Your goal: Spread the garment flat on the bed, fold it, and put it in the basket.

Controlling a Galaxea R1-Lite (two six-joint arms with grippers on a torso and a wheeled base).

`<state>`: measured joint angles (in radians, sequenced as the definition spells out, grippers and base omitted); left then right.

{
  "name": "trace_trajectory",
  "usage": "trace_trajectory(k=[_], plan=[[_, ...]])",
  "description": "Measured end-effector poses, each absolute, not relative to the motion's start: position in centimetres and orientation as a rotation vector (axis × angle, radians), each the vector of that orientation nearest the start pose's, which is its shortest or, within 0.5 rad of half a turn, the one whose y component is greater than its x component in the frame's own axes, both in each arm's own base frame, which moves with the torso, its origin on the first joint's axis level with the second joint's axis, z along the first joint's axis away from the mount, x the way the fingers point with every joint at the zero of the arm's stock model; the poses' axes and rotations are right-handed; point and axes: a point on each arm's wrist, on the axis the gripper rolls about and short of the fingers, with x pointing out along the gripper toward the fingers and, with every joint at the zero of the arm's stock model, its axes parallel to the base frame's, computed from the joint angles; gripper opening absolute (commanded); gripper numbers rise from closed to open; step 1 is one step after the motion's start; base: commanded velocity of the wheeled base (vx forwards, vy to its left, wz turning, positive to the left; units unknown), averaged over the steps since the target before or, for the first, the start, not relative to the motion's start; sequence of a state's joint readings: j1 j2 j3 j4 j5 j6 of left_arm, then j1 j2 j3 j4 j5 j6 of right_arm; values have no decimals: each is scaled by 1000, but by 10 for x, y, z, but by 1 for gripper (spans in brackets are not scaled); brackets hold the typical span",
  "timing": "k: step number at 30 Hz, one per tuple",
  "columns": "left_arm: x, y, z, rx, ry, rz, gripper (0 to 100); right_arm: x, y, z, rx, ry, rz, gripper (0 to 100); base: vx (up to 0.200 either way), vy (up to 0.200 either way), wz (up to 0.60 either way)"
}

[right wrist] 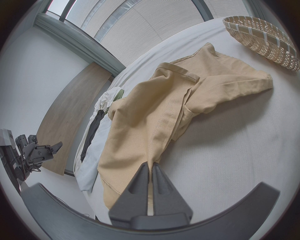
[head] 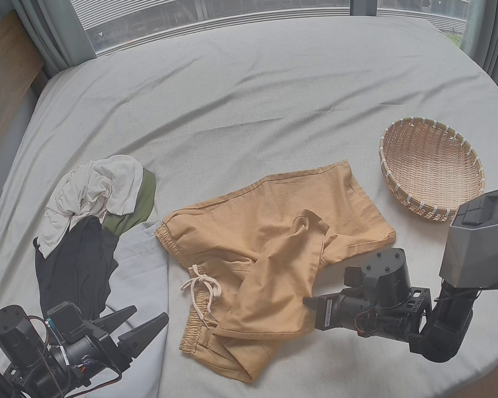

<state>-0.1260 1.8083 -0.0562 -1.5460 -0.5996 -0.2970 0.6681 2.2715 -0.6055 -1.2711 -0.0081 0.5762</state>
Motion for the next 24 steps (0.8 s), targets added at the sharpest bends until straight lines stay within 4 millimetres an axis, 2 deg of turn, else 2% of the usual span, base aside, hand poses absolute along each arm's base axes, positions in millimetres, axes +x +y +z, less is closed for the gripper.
trace_trajectory(k=[6, 11, 24], plan=[[206, -41, 85, -331, 317, -699, 100, 263, 200, 10, 401, 563, 463, 0, 0, 0, 0], [210, -43, 81, -332, 333, -703, 100, 255, 178, 13, 393, 582, 396, 0, 0, 0, 0], [224, -47, 49, -336, 460, -692, 100, 223, 117, 30, 342, 594, 245, 0, 0, 0, 0]])
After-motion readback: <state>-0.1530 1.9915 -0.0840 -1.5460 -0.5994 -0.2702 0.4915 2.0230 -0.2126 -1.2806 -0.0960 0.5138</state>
